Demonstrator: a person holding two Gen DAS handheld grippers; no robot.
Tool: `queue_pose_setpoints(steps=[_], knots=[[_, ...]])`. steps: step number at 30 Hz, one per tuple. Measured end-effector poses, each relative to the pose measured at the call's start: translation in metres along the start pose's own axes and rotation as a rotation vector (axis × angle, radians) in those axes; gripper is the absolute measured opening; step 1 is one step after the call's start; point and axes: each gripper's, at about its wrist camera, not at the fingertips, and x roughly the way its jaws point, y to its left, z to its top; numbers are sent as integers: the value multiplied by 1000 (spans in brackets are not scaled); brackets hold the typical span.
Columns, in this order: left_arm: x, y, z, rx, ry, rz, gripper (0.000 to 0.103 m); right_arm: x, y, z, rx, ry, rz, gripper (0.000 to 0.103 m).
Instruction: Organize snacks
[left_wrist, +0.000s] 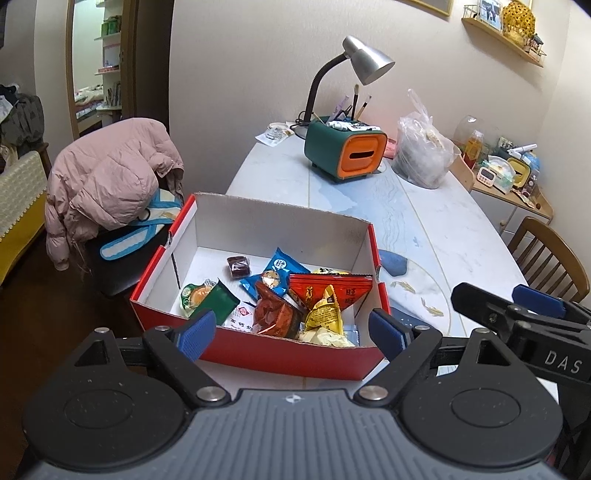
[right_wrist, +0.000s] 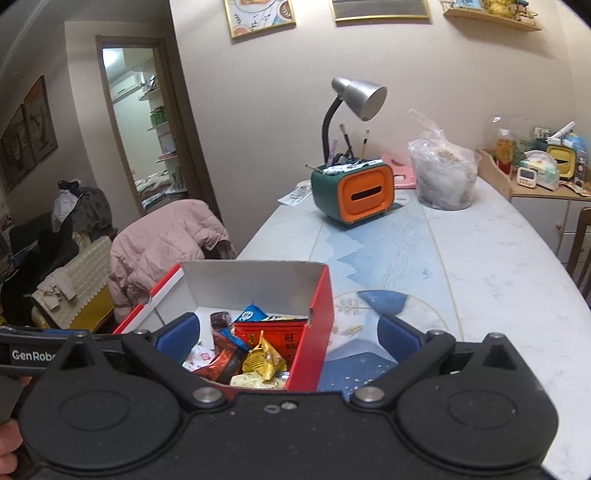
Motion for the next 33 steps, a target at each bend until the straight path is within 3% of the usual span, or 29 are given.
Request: queue_pose_setpoints(steps=[14, 33], knots=[[-10, 0, 1, 2, -47, 10, 90, -9, 2, -3, -17, -23, -14, 103], [-13, 1, -3, -6, -28, 35, 90, -12, 4, -3, -15, 4, 5, 103]])
